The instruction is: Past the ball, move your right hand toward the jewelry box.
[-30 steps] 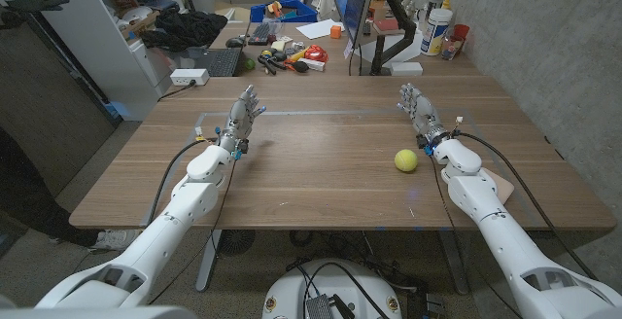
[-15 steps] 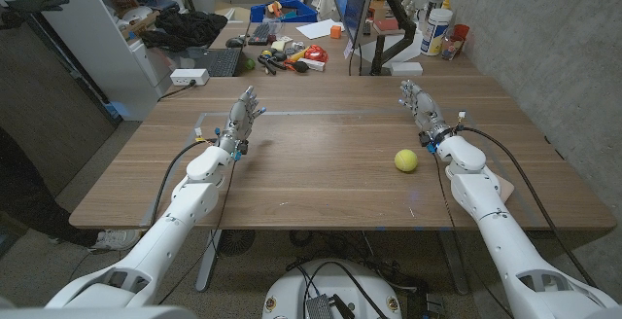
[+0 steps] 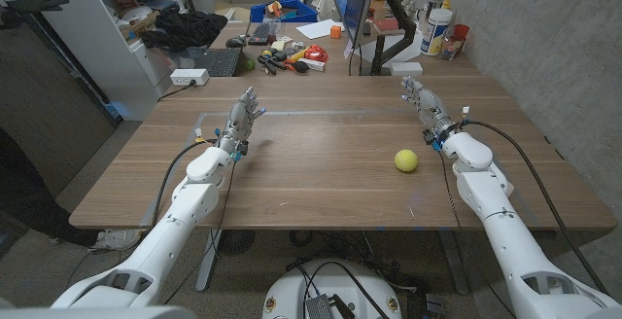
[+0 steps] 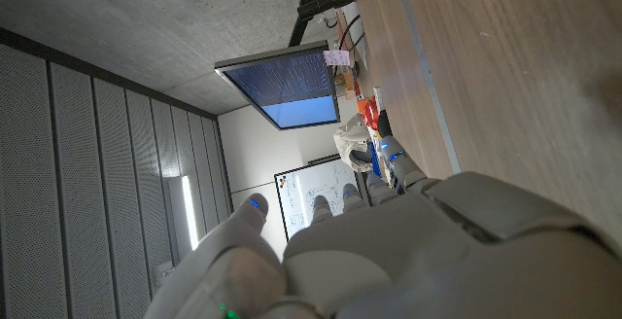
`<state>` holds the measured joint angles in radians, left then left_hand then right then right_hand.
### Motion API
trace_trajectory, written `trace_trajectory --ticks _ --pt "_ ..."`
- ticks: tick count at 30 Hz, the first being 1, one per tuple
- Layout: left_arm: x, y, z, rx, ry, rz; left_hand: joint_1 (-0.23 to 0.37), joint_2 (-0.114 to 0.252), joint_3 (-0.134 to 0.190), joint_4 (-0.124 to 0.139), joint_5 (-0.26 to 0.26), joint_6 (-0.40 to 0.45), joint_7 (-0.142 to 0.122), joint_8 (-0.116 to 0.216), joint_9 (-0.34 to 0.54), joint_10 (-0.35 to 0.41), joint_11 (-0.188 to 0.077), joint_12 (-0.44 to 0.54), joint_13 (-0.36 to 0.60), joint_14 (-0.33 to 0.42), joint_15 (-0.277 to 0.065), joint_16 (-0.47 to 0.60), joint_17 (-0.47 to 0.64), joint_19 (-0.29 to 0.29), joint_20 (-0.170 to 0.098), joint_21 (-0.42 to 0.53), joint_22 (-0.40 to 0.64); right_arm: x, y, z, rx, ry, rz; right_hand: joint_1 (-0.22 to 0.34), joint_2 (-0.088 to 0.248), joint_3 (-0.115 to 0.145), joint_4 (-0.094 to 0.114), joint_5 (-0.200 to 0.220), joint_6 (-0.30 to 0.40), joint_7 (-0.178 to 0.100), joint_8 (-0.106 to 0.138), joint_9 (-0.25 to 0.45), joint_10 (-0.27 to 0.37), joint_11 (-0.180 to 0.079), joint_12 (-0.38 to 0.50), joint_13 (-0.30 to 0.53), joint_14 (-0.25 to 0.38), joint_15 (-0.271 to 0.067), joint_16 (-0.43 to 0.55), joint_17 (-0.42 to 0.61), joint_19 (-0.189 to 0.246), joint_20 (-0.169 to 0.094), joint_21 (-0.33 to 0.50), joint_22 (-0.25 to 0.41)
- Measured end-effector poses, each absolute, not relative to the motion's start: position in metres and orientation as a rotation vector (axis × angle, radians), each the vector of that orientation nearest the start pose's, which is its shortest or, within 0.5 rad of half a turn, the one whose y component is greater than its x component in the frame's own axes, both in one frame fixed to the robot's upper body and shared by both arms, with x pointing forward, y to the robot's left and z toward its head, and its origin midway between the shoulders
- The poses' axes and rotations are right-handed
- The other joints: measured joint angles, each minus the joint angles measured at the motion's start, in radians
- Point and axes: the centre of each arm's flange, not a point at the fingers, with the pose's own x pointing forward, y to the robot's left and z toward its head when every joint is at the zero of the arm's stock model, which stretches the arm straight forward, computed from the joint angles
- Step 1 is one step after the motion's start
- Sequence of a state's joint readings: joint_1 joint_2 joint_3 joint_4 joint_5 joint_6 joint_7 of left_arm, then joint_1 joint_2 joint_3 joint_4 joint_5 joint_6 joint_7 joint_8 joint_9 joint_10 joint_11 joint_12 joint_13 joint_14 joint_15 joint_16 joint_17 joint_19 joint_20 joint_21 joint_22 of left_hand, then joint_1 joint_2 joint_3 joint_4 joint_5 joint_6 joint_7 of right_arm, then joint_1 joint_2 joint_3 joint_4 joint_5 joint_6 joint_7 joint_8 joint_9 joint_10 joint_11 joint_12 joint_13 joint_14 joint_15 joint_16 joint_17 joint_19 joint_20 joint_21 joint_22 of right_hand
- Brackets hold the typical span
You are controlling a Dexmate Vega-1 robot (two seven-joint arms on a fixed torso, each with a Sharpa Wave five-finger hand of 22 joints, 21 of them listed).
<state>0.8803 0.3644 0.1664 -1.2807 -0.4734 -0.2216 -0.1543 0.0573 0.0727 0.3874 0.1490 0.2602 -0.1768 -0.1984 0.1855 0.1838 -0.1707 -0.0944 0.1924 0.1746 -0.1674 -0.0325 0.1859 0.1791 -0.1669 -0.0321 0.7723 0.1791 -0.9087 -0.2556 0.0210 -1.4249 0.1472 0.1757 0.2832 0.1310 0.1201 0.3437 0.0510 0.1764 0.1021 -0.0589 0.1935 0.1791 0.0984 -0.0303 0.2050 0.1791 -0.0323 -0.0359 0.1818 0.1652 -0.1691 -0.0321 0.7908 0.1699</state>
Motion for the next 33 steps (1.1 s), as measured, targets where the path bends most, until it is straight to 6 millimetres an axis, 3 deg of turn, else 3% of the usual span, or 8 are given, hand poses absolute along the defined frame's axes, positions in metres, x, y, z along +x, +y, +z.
trace_trajectory --ticks 33 --pt "0.657 0.297 -0.033 -0.036 -0.584 -0.204 0.0 0.0 -0.006 0.0 0.007 0.0 0.0 0.0 0.0 0.0 0.0 0.0 0.0 0.0 0.0 0.0 0.0 0.0 0.0 -0.011 0.0 0.595 -0.31 0.029 -0.48 -0.771 0.144 0.005 0.005 -0.004 -0.004 0.0 0.016 -0.009 0.0 0.0 0.007 0.008 0.0 0.0 0.0 0.0 0.0 0.005 0.0 0.0 -0.015 0.0"
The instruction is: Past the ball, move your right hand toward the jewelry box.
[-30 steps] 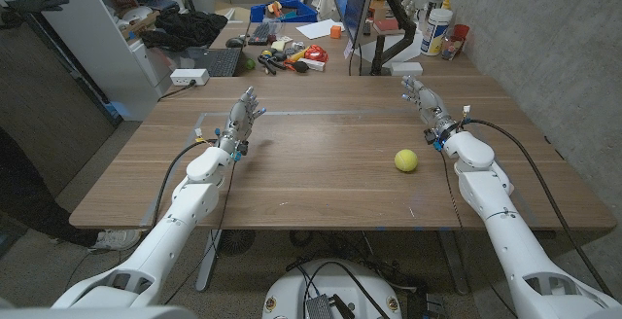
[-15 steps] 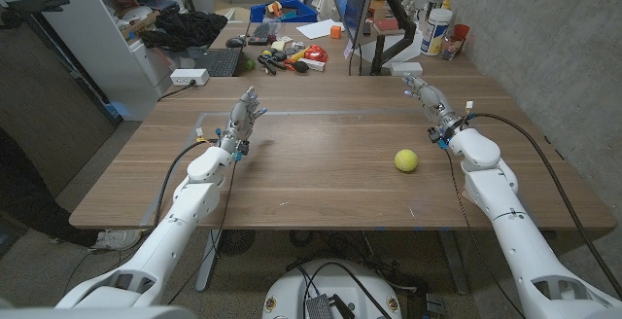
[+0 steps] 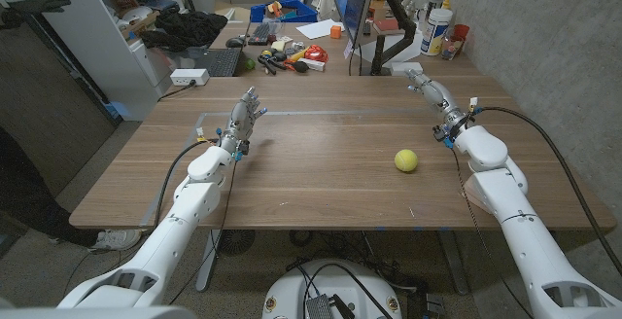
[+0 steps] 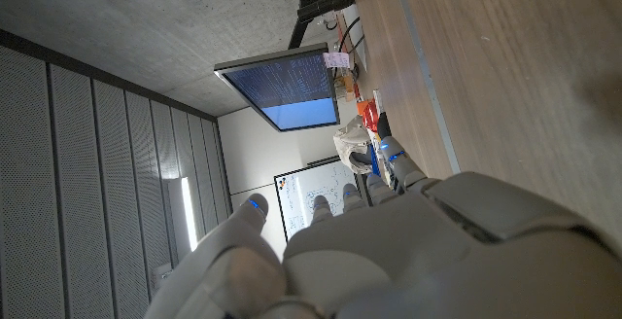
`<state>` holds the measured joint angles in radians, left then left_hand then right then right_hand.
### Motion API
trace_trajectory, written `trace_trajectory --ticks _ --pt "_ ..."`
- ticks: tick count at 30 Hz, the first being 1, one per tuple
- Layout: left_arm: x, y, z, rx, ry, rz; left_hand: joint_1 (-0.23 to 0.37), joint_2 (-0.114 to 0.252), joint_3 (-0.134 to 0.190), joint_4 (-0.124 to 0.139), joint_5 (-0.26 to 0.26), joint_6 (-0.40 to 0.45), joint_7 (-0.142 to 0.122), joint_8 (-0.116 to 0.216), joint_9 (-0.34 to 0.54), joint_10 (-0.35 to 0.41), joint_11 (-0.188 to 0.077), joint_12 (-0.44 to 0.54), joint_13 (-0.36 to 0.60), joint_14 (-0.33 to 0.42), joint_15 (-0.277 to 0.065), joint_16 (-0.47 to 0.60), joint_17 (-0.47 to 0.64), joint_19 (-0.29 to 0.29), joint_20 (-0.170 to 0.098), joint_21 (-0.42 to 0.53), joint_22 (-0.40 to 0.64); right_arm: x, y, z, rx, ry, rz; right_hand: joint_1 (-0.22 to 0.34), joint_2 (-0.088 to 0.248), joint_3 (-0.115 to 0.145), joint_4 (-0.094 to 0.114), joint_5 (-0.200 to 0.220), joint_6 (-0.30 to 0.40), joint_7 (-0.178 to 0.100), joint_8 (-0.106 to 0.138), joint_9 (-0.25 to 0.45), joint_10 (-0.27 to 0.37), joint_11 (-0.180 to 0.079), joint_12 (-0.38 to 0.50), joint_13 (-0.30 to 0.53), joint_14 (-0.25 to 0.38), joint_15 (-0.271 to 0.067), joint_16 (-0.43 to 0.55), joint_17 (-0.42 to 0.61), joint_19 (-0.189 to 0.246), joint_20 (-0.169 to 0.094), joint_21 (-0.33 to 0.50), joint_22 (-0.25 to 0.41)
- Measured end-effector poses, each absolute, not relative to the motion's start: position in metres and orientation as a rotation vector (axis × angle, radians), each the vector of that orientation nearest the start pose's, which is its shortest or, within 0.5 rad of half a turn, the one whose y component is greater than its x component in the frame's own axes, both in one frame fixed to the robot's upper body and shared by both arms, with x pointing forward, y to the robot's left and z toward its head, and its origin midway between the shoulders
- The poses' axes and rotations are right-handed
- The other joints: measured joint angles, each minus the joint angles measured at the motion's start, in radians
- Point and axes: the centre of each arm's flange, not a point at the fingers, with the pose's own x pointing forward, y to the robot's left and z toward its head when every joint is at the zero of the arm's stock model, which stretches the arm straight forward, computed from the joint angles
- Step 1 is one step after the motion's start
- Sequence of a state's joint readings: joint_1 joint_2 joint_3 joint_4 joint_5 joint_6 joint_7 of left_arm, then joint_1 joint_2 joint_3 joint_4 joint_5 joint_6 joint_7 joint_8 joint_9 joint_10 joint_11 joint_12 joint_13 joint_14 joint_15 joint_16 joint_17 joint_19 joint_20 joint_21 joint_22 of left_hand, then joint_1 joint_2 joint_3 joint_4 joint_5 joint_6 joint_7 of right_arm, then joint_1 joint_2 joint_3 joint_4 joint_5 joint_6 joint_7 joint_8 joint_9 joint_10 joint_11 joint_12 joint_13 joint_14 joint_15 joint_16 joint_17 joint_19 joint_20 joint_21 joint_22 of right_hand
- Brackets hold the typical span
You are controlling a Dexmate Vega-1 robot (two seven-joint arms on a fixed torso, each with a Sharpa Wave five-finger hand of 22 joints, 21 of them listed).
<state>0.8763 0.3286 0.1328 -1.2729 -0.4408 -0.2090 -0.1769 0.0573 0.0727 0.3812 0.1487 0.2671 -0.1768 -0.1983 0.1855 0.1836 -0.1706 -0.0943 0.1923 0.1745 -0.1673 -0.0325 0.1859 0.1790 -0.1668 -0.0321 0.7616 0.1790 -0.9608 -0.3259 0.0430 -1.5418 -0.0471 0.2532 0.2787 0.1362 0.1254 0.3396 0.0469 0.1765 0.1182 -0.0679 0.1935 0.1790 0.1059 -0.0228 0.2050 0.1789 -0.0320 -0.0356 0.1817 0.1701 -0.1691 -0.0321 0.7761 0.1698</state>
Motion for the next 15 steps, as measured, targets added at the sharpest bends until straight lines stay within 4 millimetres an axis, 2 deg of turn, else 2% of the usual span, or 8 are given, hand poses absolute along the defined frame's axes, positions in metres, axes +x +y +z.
trace_trajectory --ticks 15 --pt "0.66 0.298 -0.033 -0.036 -0.579 -0.203 0.004 0.004 0.0 0.0 0.0 0.0 0.0 0.0 0.0 0.0 0.0 -0.001 0.0 0.0 0.0 0.0 0.0 0.0 0.0 -0.004 0.0 0.583 -0.313 0.036 -0.604 -0.804 0.099 0.003 -0.003 0.004 -0.004 0.0 0.02 -0.002 0.0 0.0 0.016 -0.006 0.008 0.0 0.007 0.0 0.0 0.0 0.0 0.0 -0.008 0.0"
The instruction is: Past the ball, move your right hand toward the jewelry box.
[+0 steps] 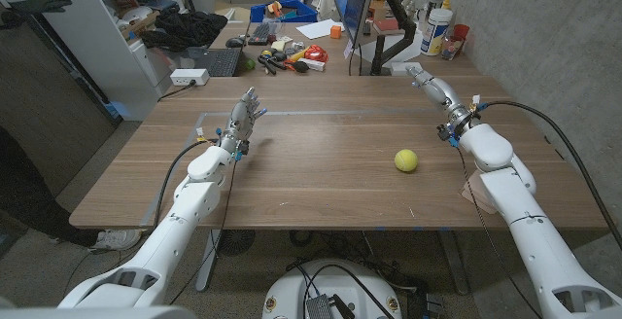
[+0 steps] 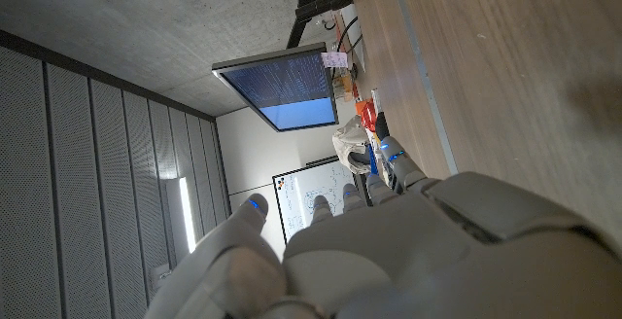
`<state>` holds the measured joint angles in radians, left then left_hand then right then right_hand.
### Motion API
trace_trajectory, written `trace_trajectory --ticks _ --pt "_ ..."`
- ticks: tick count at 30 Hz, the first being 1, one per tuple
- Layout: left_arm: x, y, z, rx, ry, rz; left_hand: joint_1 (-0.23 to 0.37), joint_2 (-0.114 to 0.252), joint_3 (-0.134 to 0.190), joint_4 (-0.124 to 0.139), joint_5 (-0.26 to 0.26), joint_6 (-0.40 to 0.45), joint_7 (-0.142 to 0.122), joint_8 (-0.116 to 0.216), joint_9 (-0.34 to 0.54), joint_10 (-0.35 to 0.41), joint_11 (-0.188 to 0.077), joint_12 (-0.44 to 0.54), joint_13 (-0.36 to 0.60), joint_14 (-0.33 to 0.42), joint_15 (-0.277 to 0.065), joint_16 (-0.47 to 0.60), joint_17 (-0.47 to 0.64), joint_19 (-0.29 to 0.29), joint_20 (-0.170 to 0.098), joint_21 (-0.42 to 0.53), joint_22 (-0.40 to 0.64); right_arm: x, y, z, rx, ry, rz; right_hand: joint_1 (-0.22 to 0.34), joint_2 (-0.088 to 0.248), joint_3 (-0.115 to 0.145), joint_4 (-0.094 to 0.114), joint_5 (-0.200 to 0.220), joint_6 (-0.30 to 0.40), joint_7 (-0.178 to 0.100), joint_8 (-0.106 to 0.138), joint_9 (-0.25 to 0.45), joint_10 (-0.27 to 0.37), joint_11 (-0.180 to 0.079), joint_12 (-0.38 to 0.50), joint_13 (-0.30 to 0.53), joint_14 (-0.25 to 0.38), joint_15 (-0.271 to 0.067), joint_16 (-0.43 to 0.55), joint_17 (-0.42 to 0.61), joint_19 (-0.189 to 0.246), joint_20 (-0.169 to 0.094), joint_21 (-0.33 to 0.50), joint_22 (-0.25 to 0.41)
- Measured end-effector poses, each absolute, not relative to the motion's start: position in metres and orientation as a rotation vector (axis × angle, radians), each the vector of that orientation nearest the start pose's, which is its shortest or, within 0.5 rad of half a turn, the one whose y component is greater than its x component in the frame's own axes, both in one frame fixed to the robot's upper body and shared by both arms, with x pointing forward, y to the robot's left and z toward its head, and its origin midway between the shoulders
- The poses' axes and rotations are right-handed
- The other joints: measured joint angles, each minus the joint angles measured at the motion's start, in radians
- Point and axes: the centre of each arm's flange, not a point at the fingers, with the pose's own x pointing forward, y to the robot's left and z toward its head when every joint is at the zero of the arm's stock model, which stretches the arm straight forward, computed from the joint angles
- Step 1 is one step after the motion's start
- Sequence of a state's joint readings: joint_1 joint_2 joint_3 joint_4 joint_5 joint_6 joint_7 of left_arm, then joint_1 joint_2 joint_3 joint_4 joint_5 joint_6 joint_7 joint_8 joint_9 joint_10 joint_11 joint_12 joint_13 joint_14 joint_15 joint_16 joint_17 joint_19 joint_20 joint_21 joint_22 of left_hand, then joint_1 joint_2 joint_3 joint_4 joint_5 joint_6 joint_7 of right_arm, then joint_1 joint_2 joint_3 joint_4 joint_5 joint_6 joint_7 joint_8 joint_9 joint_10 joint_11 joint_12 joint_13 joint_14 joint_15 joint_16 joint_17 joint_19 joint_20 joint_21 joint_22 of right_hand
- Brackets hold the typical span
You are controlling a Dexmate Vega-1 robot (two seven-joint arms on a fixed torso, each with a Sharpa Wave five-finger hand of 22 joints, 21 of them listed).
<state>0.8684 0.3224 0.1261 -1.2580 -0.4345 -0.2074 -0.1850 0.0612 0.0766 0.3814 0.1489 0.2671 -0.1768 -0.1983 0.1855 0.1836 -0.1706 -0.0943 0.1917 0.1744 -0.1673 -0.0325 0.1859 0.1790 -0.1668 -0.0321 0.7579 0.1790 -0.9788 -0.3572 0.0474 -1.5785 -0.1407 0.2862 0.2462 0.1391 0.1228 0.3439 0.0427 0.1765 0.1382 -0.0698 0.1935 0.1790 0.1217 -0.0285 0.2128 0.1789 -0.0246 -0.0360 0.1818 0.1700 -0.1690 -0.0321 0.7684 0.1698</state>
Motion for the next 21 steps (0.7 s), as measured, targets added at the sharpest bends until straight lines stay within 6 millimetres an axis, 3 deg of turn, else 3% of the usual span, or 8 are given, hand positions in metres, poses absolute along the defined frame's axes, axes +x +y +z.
trace_trajectory --ticks 21 --pt "0.666 0.303 -0.037 -0.042 -0.565 -0.202 0.001 0.001 -0.007 0.001 0.0 0.0 0.0 0.0 0.0 0.0 0.0 0.0 0.0 0.0 0.0 0.0 0.0 0.0 0.0 -0.004 0.0 0.569 -0.316 0.044 -0.758 -0.84 0.036 0.021 0.01 -0.002 -0.01 0.0 0.033 -0.008 0.008 0.0 0.023 -0.002 0.007 0.0 0.016 0.006 0.0 -0.003 0.019 0.0 -0.01 0.0"
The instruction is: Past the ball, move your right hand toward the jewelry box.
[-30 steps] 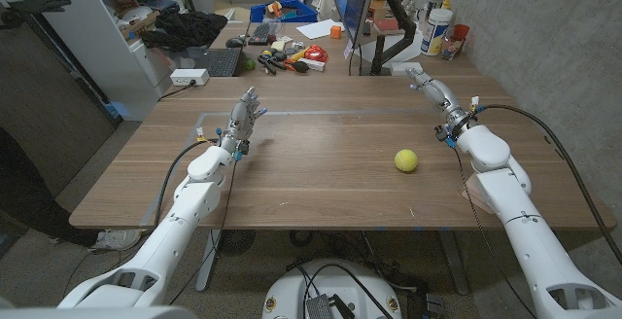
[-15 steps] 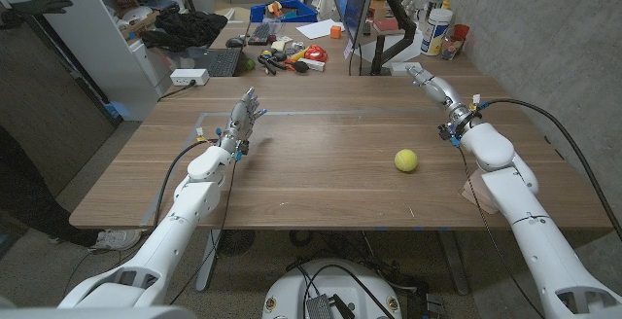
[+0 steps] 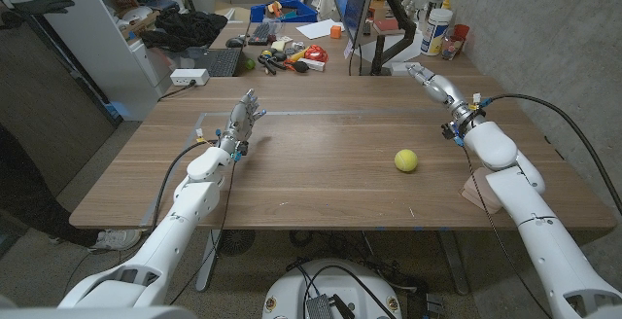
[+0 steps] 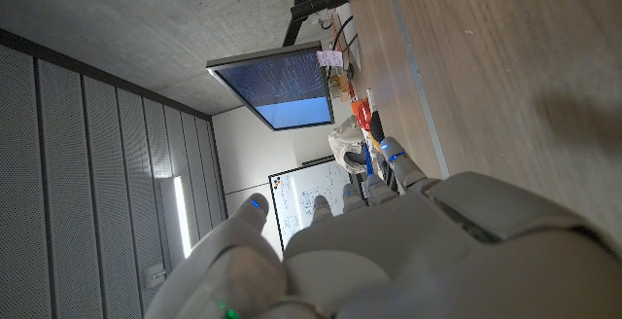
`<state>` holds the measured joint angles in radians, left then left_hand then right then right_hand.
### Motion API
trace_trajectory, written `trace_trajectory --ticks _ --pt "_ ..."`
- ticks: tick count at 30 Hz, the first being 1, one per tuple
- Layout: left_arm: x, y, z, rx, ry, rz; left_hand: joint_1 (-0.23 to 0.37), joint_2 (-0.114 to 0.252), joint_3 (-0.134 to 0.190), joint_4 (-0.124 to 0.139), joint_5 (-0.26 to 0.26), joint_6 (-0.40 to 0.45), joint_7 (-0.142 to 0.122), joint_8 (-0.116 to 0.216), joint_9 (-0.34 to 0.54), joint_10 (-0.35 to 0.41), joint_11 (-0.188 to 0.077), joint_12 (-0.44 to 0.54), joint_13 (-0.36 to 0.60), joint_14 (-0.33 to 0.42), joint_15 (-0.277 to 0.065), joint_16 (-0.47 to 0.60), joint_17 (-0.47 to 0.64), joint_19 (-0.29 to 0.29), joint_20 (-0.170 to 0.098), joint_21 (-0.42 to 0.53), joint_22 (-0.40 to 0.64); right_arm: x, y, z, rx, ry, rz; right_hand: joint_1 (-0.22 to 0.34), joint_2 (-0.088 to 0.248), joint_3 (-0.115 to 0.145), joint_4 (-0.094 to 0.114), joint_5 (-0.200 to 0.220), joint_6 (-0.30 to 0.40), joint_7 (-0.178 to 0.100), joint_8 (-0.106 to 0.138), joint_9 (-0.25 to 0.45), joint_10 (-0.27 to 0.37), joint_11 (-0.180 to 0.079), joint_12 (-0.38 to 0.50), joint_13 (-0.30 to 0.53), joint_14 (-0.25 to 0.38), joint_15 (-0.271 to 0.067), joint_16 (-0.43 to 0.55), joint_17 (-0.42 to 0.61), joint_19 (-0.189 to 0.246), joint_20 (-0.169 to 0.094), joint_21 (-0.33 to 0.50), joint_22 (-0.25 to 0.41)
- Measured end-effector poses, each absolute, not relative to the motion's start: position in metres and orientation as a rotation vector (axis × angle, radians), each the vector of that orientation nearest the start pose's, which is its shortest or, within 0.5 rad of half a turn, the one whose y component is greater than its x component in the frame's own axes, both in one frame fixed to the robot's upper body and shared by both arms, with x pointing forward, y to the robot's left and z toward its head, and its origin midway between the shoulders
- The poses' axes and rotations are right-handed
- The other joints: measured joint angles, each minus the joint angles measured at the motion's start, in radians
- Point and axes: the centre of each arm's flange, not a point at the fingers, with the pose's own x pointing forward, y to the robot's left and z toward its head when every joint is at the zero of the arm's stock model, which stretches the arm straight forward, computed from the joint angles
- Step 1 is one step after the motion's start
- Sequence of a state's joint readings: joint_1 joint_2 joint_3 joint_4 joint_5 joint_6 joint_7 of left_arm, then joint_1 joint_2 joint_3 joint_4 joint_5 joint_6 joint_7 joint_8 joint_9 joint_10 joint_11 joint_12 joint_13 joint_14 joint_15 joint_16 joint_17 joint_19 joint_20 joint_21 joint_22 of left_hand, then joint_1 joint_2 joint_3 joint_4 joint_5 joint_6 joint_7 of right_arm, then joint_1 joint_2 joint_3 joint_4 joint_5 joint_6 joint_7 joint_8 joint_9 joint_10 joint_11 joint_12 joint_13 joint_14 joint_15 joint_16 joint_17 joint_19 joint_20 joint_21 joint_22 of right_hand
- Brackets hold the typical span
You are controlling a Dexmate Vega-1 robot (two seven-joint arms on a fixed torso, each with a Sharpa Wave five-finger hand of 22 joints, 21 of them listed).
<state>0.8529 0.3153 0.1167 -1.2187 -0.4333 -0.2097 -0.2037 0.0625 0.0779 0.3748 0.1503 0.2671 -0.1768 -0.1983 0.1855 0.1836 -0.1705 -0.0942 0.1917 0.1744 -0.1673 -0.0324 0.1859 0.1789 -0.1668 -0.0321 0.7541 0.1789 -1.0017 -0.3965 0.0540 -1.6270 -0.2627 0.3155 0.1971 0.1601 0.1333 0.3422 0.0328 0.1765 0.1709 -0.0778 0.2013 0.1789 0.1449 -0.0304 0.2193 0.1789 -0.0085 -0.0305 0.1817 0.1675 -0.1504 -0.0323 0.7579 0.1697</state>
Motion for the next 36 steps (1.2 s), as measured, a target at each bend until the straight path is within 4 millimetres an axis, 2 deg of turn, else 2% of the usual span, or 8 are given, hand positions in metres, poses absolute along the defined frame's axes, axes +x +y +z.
trace_trajectory --ticks 12,18,24,28,36 --pt "0.669 0.305 -0.035 -0.042 -0.566 -0.204 0.0 0.0 0.0 0.0 0.0 0.0 0.0 0.0 0.0 0.0 0.0 0.0 0.0 0.0 0.0 0.0 0.0 0.0 0.0 -0.004 0.0 0.557 -0.319 0.047 -0.822 -0.867 0.017 0.0 0.0 0.001 -0.007 0.0 0.018 -0.007 0.0 0.0 0.02 -0.002 0.0 0.0 0.018 -0.002 0.007 0.0 0.012 -0.002 -0.004 0.0" --pt "0.67 0.304 -0.034 -0.041 -0.566 -0.206 0.0 0.0 0.0 0.0 0.0 0.0 0.0 0.0 0.0 0.0 0.0 0.0 0.0 0.0 0.0 0.0 0.0 0.0 0.0 -0.004 0.0 0.55 -0.322 0.047 -0.847 -0.882 0.003 0.007 -0.007 -0.002 -0.01 0.0 0.051 -0.008 0.008 0.0 0.057 -0.003 0.012 0.0 0.04 -0.004 0.012 0.0 0.028 -0.003 -0.004 0.0" --pt "0.671 0.303 -0.034 -0.039 -0.564 -0.21 0.0 0.0 0.0 0.0 0.0 0.0 0.0 0.0 0.0 0.0 0.0 0.0 0.0 0.0 0.0 0.0 0.0 0.0 0.0 -0.007 0.0 0.544 -0.325 0.045 -0.869 -0.892 -0.012 0.011 -0.003 -0.001 -0.009 0.0 0.058 -0.011 0.008 0.0 0.066 -0.005 0.012 0.0 0.041 -0.005 0.012 0.0 0.034 0.002 -0.007 0.0" --pt "0.672 0.302 -0.033 -0.038 -0.564 -0.213 0.0 0.0 0.0 0.0 0.0 0.0 0.0 0.0 0.0 0.0 0.0 0.0 0.0 0.0 0.0 0.0 0.0 0.0 0.0 -0.007 0.0 0.54 -0.327 0.044 -0.889 -0.896 -0.021 0.016 0.002 -0.002 -0.017 0.0 0.058 -0.011 0.008 0.0 0.066 -0.005 0.012 0.0 0.052 -0.005 0.012 0.0 0.041 -0.005 -0.007 0.0" --pt "0.672 0.301 -0.033 -0.034 -0.564 -0.214 0.0 0.0 -0.004 -0.004 0.0 0.0 0.0 0.0 0.0 0.0 0.0 0.0 0.0 0.0 0.0 0.0 0.0 0.0 0.0 -0.007 0.0 0.53 -0.329 0.043 -0.935 -0.91 -0.038 0.016 0.002 -0.002 -0.017 0.0 0.062 -0.015 0.008 0.0 0.066 -0.005 0.012 0.0 0.052 -0.005 0.012 0.0 0.041 -0.005 -0.011 0.0"
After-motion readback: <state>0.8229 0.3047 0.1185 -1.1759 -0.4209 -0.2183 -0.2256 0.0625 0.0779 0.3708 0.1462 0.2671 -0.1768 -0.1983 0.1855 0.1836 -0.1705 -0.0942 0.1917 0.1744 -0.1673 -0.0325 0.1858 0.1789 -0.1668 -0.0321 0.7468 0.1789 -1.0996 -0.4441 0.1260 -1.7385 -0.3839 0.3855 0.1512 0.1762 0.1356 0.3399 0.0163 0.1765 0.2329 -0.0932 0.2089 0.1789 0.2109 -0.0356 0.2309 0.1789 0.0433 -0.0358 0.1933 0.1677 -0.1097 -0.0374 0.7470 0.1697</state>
